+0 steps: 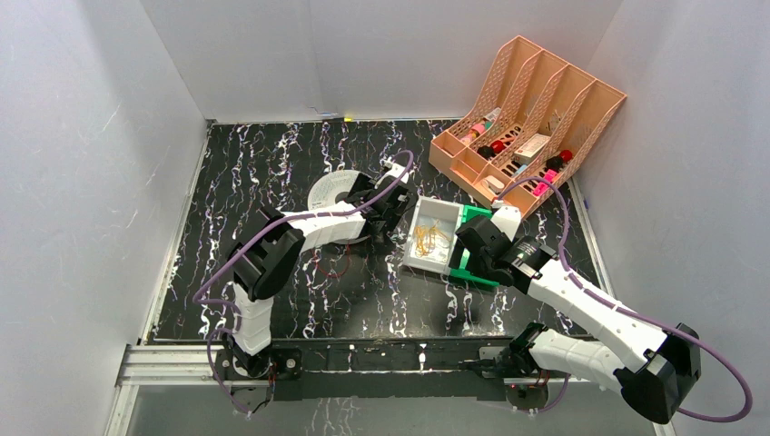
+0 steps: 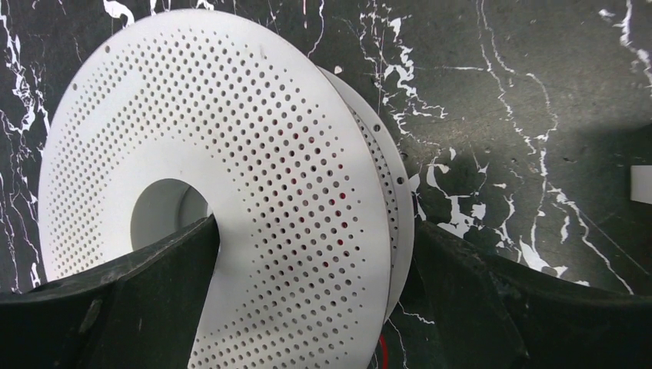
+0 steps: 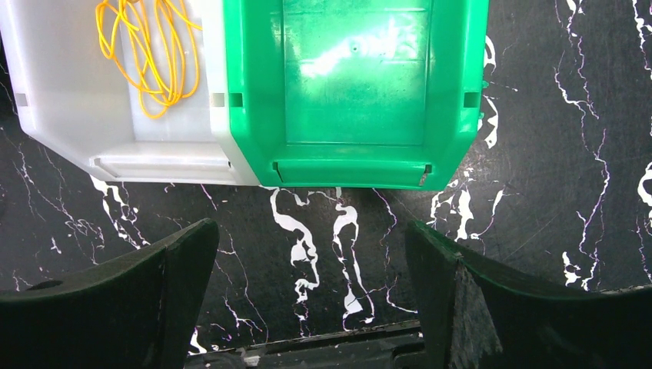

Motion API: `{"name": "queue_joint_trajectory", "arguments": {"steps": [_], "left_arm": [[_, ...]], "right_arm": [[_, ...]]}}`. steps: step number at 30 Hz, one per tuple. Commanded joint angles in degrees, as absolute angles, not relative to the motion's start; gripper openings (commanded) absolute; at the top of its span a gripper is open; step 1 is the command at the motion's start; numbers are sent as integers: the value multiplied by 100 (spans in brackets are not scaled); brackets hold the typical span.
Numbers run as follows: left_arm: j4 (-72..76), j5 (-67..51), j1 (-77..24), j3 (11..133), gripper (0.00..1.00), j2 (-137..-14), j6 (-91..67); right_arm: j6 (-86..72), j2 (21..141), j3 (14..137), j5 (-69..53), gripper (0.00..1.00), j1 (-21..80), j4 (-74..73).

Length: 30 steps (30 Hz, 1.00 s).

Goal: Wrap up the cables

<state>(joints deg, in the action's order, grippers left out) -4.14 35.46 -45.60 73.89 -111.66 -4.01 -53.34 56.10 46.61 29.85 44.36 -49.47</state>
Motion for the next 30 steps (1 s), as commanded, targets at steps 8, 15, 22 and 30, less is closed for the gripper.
{"name": "queue_joint_trajectory", "arguments": {"steps": [8, 15, 22, 30], "left_arm": [[-429, 3189, -4593, 7603, 98, -10342, -404], [-612, 1826, -4592, 8053, 98, -10354, -621], [-669, 553, -4418, 8663, 94, -10789, -916], [-1056, -108, -4033, 8998, 93, -11273, -1594]], "right_arm": [[-5256, 5624, 4965, 3132, 98, 4423, -4842], [-5252, 5615, 5037, 3223, 98, 4421, -4843], [-5255, 5627, 5015, 3198, 98, 4422, -4866], [-5291, 5485, 4925, 3224, 98, 4427, -4911]]}}
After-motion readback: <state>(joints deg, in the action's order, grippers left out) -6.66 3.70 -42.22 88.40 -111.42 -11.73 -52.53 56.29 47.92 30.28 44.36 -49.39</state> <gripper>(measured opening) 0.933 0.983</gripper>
